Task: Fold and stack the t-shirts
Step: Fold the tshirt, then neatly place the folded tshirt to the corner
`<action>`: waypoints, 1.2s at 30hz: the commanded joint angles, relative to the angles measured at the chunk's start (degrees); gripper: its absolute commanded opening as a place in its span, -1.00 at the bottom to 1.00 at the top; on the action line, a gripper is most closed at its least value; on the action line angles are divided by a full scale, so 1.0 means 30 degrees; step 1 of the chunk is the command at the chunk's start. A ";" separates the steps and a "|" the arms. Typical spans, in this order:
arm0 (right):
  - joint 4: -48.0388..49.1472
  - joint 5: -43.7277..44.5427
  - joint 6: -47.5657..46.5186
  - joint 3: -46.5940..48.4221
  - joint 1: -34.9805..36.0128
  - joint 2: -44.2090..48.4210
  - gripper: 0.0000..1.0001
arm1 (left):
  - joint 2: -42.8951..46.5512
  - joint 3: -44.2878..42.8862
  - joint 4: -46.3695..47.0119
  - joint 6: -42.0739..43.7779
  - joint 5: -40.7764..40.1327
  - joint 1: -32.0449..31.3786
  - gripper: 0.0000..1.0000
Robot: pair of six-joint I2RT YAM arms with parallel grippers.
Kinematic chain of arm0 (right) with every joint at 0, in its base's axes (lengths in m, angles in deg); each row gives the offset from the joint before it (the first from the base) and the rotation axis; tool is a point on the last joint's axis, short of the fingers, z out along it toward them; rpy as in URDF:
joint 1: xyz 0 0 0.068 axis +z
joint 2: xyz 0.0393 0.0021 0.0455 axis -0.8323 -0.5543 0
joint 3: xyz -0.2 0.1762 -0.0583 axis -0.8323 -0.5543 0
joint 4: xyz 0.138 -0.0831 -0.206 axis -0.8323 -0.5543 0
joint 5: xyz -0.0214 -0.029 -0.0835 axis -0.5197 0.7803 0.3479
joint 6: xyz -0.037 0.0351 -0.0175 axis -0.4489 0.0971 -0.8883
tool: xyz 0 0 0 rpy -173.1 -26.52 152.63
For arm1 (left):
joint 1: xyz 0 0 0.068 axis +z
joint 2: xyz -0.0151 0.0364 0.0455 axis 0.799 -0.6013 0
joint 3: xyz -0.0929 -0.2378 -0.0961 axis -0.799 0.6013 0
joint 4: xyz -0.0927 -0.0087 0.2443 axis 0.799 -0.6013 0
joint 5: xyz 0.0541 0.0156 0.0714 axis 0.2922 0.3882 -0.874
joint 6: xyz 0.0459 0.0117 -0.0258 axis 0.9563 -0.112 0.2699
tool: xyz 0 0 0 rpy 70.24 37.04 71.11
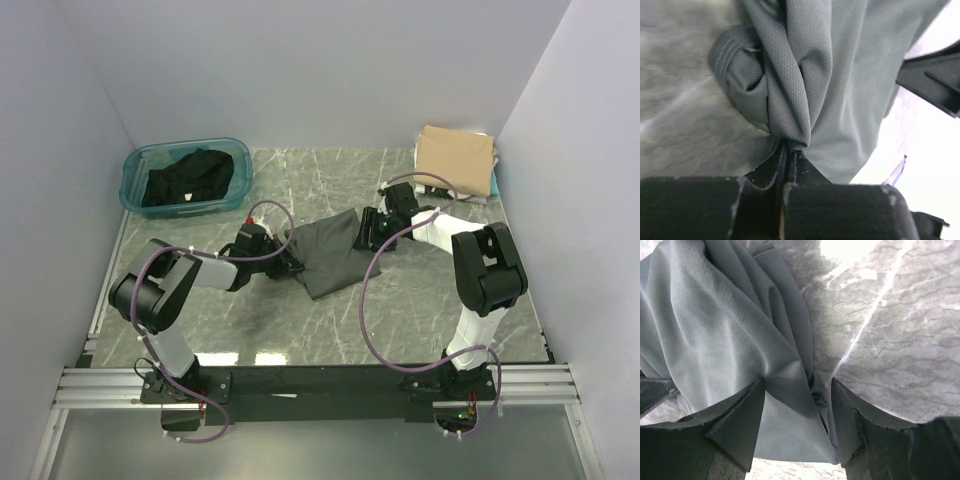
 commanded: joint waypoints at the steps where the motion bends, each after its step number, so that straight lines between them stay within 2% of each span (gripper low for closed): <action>1: -0.0007 -0.0831 -0.1222 0.0641 0.0208 0.0736 0.25 | 0.0333 -0.0120 -0.2315 0.0600 -0.2603 0.0022 -0.99; 7: -0.0271 -0.0631 -0.1927 0.1022 0.0794 0.0325 0.30 | 0.0363 -0.0647 -0.4074 0.0688 -0.4100 -0.0065 -0.99; 9: -0.0504 0.0213 -0.2014 0.1285 0.1173 0.0033 0.29 | 0.0421 -0.0880 -0.4396 0.0746 -0.4333 -0.0182 -0.90; 13: -0.1031 0.1594 -0.1723 0.1607 0.1790 -0.0523 0.25 | 0.0888 -0.1261 -0.5450 0.0834 -0.5473 -0.0592 -0.61; 16: -0.1413 0.3053 -0.1401 0.1783 0.2317 -0.0846 0.07 | 0.1239 -0.1613 -0.6475 0.0835 -0.6294 -0.0856 -0.42; 17: -0.1472 0.3265 -0.1400 0.1755 0.2521 -0.0876 -0.09 | 0.1357 -0.1701 -0.6942 0.0864 -0.6356 -0.0886 -0.37; 19: -0.1647 0.3791 -0.1312 0.1842 0.2785 -0.1080 -0.25 | 0.1737 -0.1877 -0.7325 0.0893 -0.6327 -0.1003 -0.25; 20: -0.1706 0.3910 -0.1341 0.1872 0.2816 -0.1140 -0.41 | 0.1884 -0.1907 -0.7588 0.0922 -0.6356 -0.1003 -0.23; 22: -0.1882 0.4116 -0.1399 0.2076 0.2933 -0.1373 -0.56 | 0.2323 -0.2112 -0.7883 0.1010 -0.6878 -0.1003 -0.13; 23: -0.1941 0.4291 -0.1400 0.2135 0.2933 -0.1404 -0.73 | 0.2528 -0.2141 -0.7971 0.1097 -0.6971 -0.1032 -0.08; 24: -0.1883 0.4292 -0.1574 0.2136 0.2962 -0.1346 -0.80 | 0.2676 -0.2287 -0.8175 0.1185 -0.7001 -0.1033 -0.03; 26: -0.1415 0.4205 -0.1925 0.1960 0.2962 -0.0937 -0.95 | 0.3057 -0.2434 -0.8410 0.1332 -0.7059 -0.1062 0.18; 29: -0.1297 0.4732 -0.2687 0.2222 0.2933 -0.0205 -1.00 | 0.3584 -0.2727 -0.8938 0.1566 -0.7147 -0.1062 0.36; 35: -0.1327 0.7776 -0.4415 0.3248 0.2875 0.0997 -1.00 | 0.4492 -0.3166 -0.9639 0.1860 -0.7147 -0.1062 0.57; 36: -0.1152 0.8504 -0.4910 0.3510 0.2788 0.1288 -1.00 | 0.4841 -0.3254 -0.9758 0.1947 -0.7321 -0.1062 0.66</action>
